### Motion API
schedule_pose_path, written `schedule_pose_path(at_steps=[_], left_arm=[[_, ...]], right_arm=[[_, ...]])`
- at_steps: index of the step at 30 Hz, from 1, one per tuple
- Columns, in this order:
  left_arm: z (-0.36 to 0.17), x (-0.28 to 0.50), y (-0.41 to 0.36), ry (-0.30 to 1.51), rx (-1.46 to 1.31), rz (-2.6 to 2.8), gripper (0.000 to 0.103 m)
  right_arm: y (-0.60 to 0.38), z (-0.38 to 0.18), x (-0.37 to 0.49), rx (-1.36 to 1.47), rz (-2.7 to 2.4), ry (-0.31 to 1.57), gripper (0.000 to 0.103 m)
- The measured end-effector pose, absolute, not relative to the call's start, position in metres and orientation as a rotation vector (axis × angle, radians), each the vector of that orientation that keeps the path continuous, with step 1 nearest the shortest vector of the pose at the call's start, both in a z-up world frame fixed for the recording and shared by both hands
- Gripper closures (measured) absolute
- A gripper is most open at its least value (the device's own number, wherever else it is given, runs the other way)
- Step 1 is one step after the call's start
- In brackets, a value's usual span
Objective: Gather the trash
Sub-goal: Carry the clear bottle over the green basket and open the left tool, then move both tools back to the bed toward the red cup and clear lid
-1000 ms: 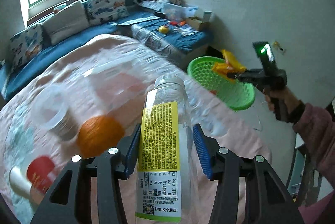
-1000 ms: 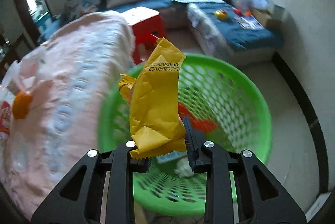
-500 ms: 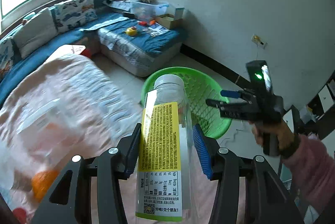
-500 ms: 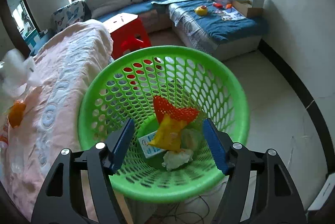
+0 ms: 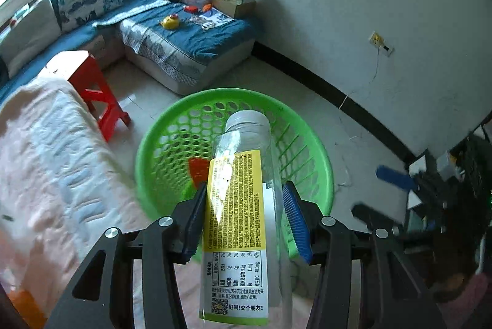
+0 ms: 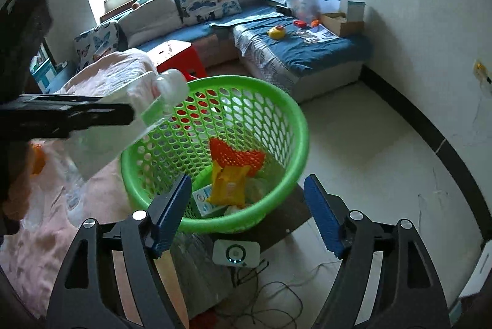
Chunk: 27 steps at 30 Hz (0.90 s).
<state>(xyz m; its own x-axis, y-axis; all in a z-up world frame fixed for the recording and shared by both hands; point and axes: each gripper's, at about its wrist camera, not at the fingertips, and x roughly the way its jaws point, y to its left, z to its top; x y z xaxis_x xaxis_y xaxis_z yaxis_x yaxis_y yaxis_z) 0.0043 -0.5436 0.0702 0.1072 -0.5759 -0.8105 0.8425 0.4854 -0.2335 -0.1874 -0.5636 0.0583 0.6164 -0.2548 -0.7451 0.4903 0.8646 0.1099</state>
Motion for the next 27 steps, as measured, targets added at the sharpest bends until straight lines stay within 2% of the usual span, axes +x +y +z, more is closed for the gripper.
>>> schedule_pose_path(at_steps=[2,7,16,27], left_arm=[[0.07,0.003,-0.55,1.012,0.3,-1.073,0.037],[0.086,-0.005,-0.536,0.954,0.241,-1.103,0.032],[0.118,-0.004,-0.43,0.844,0.199,-0.941,0.03],[0.115,0.008,-0.28,0.83,0.146,-0.618,0.03]], right_arm=[[-0.565,0.059,-0.193,0.323,-0.444,0.797,0.028],[-0.559,0.063,-0.2,0.304,-0.449,0.792,0.028],[-0.516,0.086,-0.18,0.238,-0.336,0.753,0.025],[-0.438,0.109,-0.119,0.12,-0.116,0.734,0.022]])
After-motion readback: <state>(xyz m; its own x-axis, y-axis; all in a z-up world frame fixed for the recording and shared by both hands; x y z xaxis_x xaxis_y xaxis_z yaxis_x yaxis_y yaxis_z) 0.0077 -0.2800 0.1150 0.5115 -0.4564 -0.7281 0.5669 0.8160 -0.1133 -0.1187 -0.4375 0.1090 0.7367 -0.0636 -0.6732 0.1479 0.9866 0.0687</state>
